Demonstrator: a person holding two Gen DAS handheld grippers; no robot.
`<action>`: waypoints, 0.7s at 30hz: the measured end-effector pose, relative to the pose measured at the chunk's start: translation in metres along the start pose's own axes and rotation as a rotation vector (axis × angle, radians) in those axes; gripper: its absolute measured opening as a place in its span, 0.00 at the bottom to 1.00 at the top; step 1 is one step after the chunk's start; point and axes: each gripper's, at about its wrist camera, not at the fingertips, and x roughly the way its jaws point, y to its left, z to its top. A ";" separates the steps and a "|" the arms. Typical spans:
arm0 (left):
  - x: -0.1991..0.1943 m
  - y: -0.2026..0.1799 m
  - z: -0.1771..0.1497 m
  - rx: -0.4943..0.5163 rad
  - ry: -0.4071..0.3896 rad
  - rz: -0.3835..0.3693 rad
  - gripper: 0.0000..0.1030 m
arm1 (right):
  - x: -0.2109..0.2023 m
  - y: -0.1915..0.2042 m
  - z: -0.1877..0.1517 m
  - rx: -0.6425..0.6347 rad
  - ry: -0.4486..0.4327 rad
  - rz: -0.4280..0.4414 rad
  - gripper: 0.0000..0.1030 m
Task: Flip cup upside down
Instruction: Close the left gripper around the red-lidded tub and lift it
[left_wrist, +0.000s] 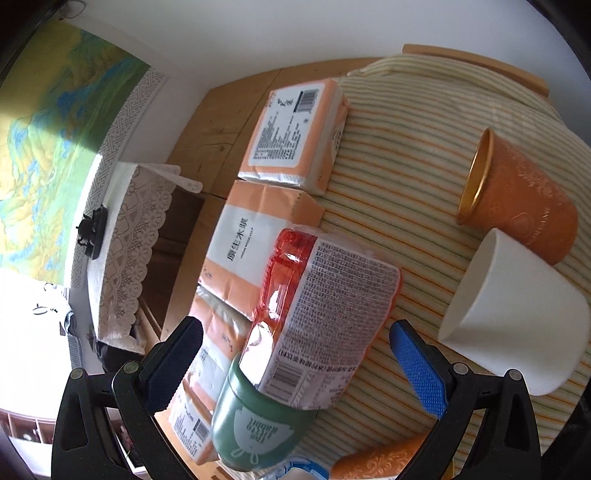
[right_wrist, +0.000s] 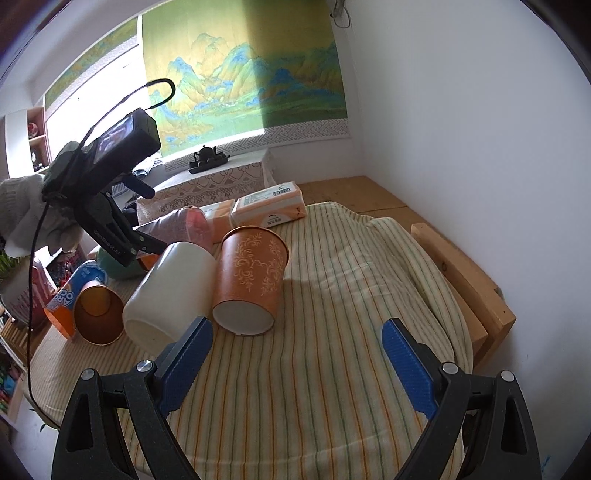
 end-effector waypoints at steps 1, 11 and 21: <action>0.005 0.001 0.000 0.002 0.004 -0.006 0.99 | 0.001 0.000 0.002 -0.001 -0.002 0.002 0.88; 0.028 0.002 0.007 0.014 0.011 -0.093 0.96 | 0.009 0.000 0.006 0.012 -0.001 0.021 0.88; 0.029 0.007 0.005 0.030 -0.017 -0.085 0.89 | 0.007 -0.002 0.005 0.033 -0.002 0.013 0.88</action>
